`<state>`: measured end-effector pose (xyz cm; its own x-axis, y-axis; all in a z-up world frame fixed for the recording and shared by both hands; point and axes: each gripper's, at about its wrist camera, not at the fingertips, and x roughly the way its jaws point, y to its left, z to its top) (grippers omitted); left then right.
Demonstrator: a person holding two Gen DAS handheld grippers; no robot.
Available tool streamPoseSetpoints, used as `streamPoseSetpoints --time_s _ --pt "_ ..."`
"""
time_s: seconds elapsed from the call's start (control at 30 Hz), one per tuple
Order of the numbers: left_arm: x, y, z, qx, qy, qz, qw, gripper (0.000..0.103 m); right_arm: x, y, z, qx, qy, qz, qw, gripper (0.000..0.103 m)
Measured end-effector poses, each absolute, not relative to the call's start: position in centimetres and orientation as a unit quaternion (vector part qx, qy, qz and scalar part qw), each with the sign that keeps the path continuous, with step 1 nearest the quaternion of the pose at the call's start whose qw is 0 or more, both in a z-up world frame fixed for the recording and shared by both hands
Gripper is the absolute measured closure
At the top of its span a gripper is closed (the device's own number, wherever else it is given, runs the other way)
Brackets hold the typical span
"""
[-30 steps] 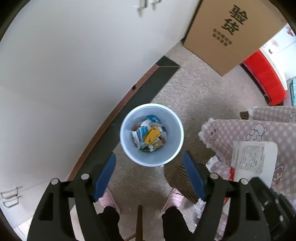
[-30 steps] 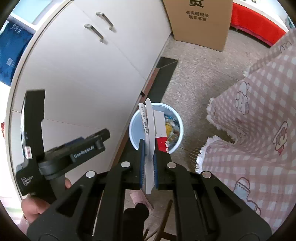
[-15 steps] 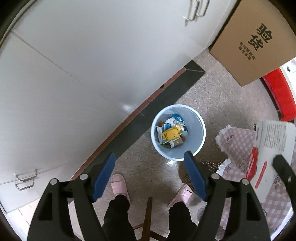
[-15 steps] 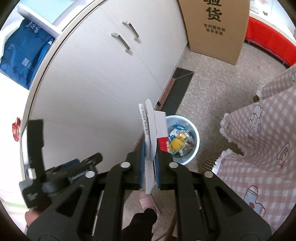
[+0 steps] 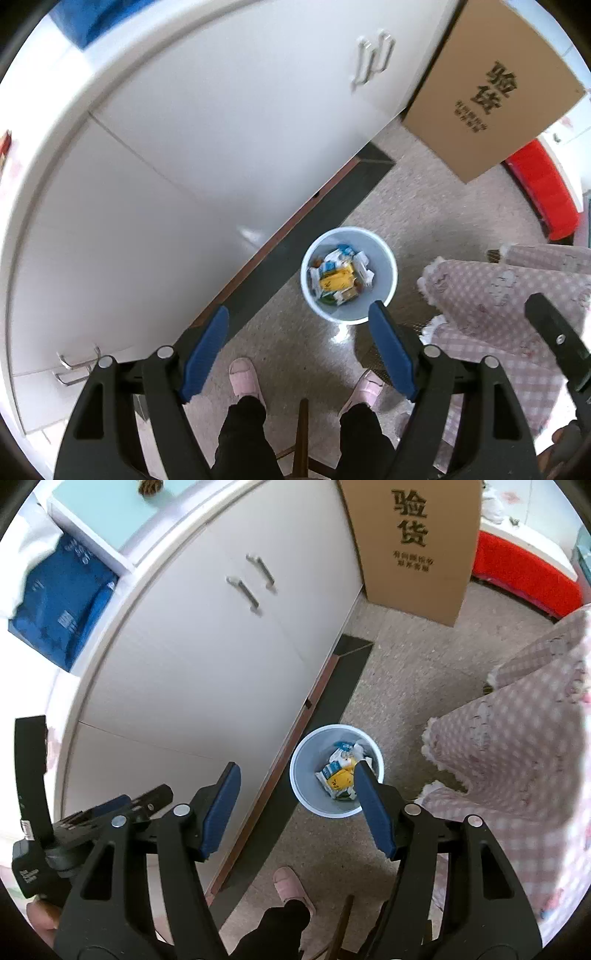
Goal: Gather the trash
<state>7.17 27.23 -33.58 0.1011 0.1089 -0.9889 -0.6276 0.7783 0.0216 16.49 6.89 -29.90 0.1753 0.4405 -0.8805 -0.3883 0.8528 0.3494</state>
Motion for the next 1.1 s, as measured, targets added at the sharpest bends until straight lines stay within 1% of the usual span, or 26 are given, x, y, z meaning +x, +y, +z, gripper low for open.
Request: streamPoseSetpoints --time_s 0.13,0.17,0.23,0.47,0.63,0.73,0.8,0.83,0.97,1.1 --pt "7.6 25.4 -29.5 -0.192 0.598 0.244 0.739 0.026 16.0 4.3 -26.1 0.030 0.562 0.270 0.781 0.039" --pt "7.7 24.8 -28.5 -0.187 0.593 0.239 0.746 0.024 15.8 3.5 -24.9 0.033 0.555 0.270 0.786 0.039" --pt "8.0 23.4 -26.2 -0.171 0.583 0.230 0.760 0.023 15.4 2.2 -22.8 0.034 0.541 0.269 0.796 0.039" --pt "8.2 19.2 -18.5 -0.134 0.536 0.196 0.810 0.021 13.5 -2.2 -15.1 0.029 0.495 0.244 0.833 0.032" --pt "8.3 16.8 -13.4 -0.085 0.498 0.153 0.849 0.021 10.3 -4.6 -10.3 0.038 0.451 0.203 0.868 0.030" --pt "7.9 15.8 -10.1 -0.059 0.475 0.122 0.869 0.020 8.0 -5.5 -7.6 0.050 0.421 0.176 0.888 0.026" --pt "7.3 15.4 -7.8 -0.044 0.454 0.104 0.884 0.018 6.2 -5.9 -5.7 0.055 0.396 0.159 0.902 0.025" --pt "7.0 15.4 -7.0 -0.041 0.448 0.097 0.888 0.018 5.6 -6.0 -5.0 0.052 0.389 0.149 0.908 0.022" --pt "5.4 14.6 -3.7 -0.035 0.423 0.056 0.904 0.017 2.6 -6.5 -2.5 0.048 0.360 0.107 0.925 0.018" --pt "3.3 13.5 -1.2 -0.021 0.400 0.006 0.916 0.016 -0.7 -6.8 -1.2 0.052 0.338 0.076 0.936 0.017"
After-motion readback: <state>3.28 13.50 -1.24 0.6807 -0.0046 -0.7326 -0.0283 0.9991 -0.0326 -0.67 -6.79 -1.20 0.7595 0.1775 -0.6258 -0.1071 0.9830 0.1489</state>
